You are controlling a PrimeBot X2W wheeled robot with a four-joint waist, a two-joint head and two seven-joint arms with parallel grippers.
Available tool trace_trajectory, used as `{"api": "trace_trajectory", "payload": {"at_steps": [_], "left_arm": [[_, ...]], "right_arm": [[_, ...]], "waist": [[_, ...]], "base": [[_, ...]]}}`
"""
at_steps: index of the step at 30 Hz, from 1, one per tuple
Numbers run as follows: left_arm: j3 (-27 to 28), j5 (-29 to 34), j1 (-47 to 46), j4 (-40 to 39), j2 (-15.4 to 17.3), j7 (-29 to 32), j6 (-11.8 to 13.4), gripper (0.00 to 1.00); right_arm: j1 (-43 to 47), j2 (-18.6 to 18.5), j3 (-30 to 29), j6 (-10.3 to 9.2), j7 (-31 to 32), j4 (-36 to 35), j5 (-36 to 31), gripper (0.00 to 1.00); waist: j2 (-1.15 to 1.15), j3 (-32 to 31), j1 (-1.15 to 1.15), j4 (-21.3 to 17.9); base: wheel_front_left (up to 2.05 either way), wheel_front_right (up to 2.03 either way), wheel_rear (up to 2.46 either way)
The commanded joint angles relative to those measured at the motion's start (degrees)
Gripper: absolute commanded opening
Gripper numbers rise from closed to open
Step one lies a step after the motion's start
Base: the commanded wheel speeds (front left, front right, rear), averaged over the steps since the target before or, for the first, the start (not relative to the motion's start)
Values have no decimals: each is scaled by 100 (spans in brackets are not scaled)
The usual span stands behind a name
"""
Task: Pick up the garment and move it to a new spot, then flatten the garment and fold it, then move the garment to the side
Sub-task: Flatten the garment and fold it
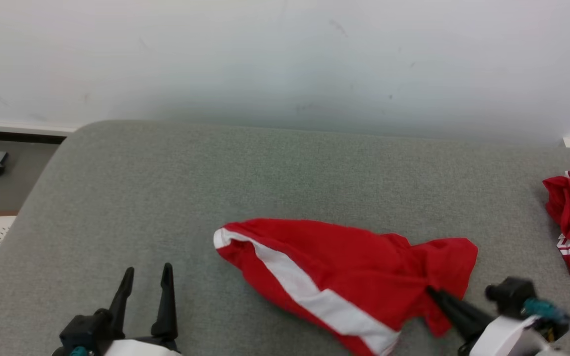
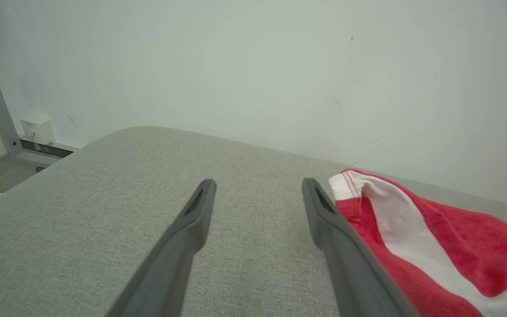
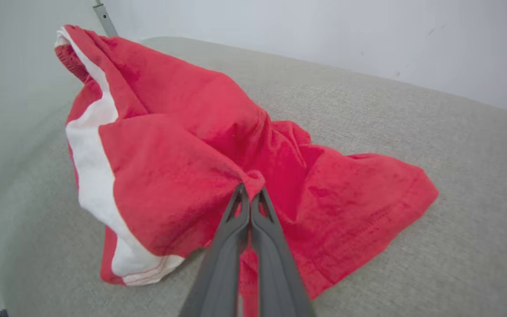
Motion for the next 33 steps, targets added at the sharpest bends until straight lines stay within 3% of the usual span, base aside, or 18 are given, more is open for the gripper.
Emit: {"api": "trace_trajectory", "payload": {"at_steps": [1, 6, 11, 12, 13, 14, 15, 25, 33], "left_arm": [[18, -60, -49, -1, 20, -8, 6, 100], [22, -94, -137, -11, 19, -8, -26, 100], [-32, -120, -264, 40, 20, -8, -51, 100], [-45, -125, -289, 47, 20, -8, -49, 100], [-51, -125, -308, 63, 20, -8, -49, 100], [-62, -132, -327, 78, 20, -8, -50, 100], [-83, -145, -348, 89, 19, -8, -39, 100], [-117, -89, -242, 185, 19, -8, -65, 100], [-121, -158, -9, 115, 20, -8, -46, 100]], "right_arm": [[-124, -155, -54, -17, 75, -53, 97, 0], [-545, -826, -256, -17, 555, -319, 309, 0], [-870, -1201, -236, -16, 1081, -235, 634, 0], [-963, -1209, -222, -17, 1145, -163, 697, 5], [-1037, -1186, -174, -17, 1209, -84, 759, 29], [-1103, -1157, -97, -16, 1241, 1, 788, 61], [-1172, -1119, -45, -16, 1240, 92, 818, 100], [-1267, -831, 156, -16, 407, 674, 946, 100], [-678, -610, -440, -16, -733, 460, 535, 100]], "waist": [[0, 37, 0, -19], [0, 210, 0, -49], [0, 408, 0, -49], [0, 436, 0, -49], [0, 458, 0, -51], [0, 474, 0, -53], [0, 481, 0, -57], [0, 143, 0, -268], [0, -244, 0, -597]], "base": [[0, 0, 0], [0, 0, 0], [0, 0, 0], [0, 0, 0], [0, 0, 0], [0, 0, 0], [0, 0, 0], [0, 0, 0], [0, 0, 0]]}}
